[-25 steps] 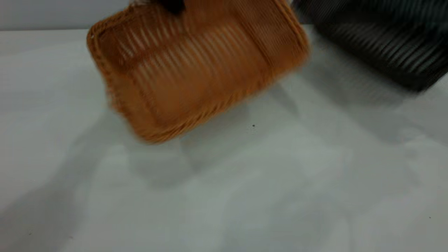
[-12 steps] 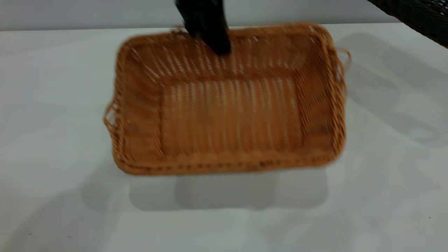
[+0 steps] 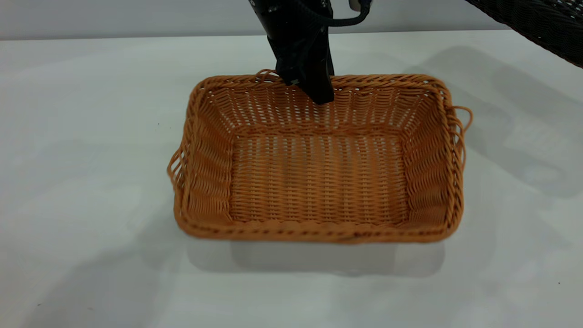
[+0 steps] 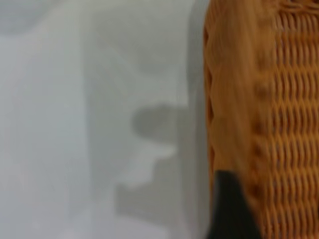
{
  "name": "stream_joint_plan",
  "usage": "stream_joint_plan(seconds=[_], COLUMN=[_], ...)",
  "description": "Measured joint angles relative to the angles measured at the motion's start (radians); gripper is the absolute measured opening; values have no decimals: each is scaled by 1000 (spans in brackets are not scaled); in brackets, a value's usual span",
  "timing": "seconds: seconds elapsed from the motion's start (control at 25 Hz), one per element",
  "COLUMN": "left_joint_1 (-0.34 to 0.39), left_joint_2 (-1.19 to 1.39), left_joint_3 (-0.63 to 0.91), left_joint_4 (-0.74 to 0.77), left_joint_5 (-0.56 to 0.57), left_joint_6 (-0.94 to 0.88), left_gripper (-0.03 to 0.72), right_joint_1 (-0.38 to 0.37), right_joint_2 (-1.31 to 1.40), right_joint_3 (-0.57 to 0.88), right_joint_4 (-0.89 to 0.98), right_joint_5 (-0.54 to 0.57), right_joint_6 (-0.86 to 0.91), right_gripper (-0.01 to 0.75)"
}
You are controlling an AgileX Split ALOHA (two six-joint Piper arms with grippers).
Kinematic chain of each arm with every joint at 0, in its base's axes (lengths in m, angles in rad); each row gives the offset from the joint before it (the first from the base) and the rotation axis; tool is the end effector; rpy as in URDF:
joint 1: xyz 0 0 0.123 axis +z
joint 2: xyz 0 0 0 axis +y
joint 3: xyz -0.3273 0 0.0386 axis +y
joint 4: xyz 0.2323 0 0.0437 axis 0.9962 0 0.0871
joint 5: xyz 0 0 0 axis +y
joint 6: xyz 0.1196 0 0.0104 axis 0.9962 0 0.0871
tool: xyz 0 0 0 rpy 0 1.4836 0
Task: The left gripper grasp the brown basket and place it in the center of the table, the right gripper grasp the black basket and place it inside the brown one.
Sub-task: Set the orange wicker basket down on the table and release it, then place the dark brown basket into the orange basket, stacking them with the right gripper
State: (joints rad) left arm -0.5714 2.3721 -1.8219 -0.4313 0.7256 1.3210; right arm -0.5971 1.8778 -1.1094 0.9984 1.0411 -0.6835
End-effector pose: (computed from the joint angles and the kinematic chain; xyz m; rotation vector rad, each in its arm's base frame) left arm 0.4285 -0.3151 0.1339 1.9261 1.8289 -0.2473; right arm 0.3342 -0.1218 0.2115 0.6617 2.5022 1.0031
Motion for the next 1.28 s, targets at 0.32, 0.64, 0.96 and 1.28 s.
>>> stream_joint_plan(seconds=[0.32,0.64,0.96,1.28], left_joint_1=[48,264,361,361], left_joint_2=[-102,-282,-299,-299], left_joint_3=[0,0,0,0], left_joint_4=[-1,-1,-21,-49], left_joint_5=[-29,170,186,188], left_joint_6=[-296,-556,-582,-584], left_gripper=[518,519,519,519], right_joint_1=[149,396,623,650], right_joint_2=[-30,-30,20,146], right_joint_3=[-1,-1,-1,-9], right_joint_4=[3,-175,-180,-179], right_joint_5=[9,10,-9,-69], right_joint_6=[-32,56,68,7], right_gripper=[85,85,85,85])
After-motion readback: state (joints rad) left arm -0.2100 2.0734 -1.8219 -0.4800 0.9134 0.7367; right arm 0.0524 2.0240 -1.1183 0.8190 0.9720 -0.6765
